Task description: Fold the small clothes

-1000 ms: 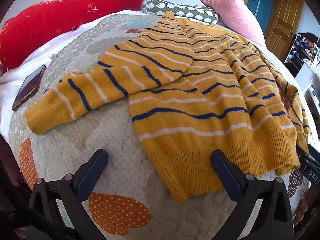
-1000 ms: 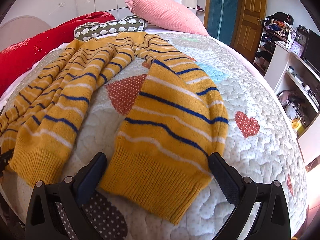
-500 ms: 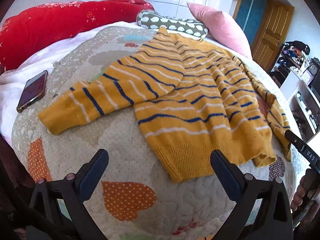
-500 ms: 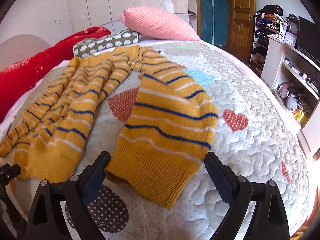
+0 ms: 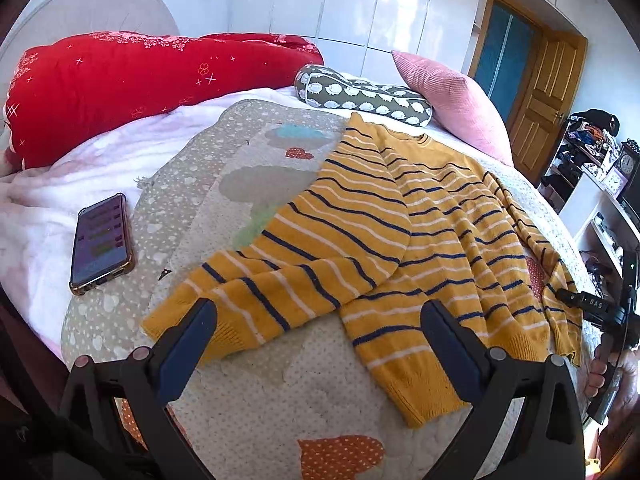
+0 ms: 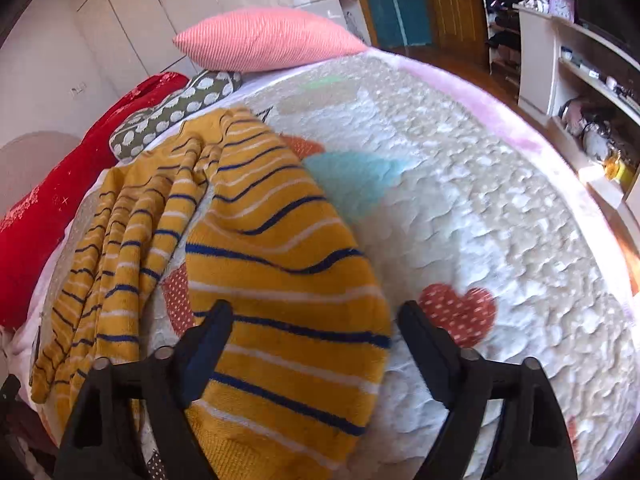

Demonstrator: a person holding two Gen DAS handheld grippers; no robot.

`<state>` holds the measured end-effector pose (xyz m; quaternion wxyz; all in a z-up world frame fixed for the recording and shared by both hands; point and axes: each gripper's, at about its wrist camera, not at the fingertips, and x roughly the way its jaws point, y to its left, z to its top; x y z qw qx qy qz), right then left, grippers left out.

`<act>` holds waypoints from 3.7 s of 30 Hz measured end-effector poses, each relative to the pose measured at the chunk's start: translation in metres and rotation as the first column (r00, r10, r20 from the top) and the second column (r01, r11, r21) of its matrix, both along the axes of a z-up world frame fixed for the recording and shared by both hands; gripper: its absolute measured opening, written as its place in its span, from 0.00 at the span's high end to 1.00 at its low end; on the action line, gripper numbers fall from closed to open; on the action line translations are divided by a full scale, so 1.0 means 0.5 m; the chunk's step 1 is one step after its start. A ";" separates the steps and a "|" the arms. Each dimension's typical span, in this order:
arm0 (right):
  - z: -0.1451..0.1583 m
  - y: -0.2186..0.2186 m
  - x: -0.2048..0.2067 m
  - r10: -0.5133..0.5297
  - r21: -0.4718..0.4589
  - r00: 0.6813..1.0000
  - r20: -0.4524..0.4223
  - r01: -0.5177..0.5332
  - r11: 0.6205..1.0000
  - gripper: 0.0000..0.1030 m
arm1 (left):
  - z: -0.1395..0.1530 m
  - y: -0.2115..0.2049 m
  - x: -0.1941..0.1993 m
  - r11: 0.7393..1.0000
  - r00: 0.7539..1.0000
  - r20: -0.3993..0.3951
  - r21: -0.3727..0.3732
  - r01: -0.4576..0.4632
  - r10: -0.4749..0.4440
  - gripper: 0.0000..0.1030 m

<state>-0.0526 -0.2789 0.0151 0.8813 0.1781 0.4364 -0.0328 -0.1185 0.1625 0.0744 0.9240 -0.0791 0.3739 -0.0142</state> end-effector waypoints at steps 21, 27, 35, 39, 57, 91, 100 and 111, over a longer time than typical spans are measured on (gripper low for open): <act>0.110 -0.079 -0.045 -0.108 -0.125 0.989 0.099 0.120 0.985 0.72 | -0.122 0.060 0.233 0.996 0.957 -0.282 0.039 0.086 -0.072 0.46; 0.091 0.043 -0.041 0.055 -0.076 0.993 0.101 -0.047 0.996 0.67 | -0.092 0.125 0.268 0.957 0.947 -0.274 0.278 -0.086 0.165 0.95; 0.046 0.124 -0.023 0.169 0.040 0.982 0.080 -0.173 0.984 0.65 | -0.045 0.142 0.224 0.997 0.984 -0.176 0.066 0.036 -0.024 0.25; 0.033 0.145 -0.021 0.185 0.056 0.980 0.076 -0.190 0.980 0.64 | -0.075 0.064 0.252 0.979 0.971 -0.211 0.144 0.147 -0.115 0.25; 0.018 0.147 -0.037 0.176 0.091 0.982 0.074 -0.182 0.979 0.63 | -0.063 0.160 0.307 0.939 0.954 -0.235 0.328 -0.106 0.189 0.92; 0.163 0.177 -0.198 0.312 0.134 0.892 0.328 -0.371 0.919 0.98 | 0.054 -0.200 0.008 0.964 0.961 -0.104 -0.106 0.246 -0.256 0.99; 0.077 0.130 -0.178 0.269 0.128 0.938 0.219 -0.301 0.945 0.95 | -0.074 -0.097 0.027 0.953 0.946 -0.253 -0.273 0.131 -0.203 0.65; 0.014 0.186 -0.095 0.334 0.271 0.926 0.174 -0.371 0.888 0.95 | -0.117 -0.202 0.069 0.934 0.909 -0.267 -0.248 0.256 -0.320 0.93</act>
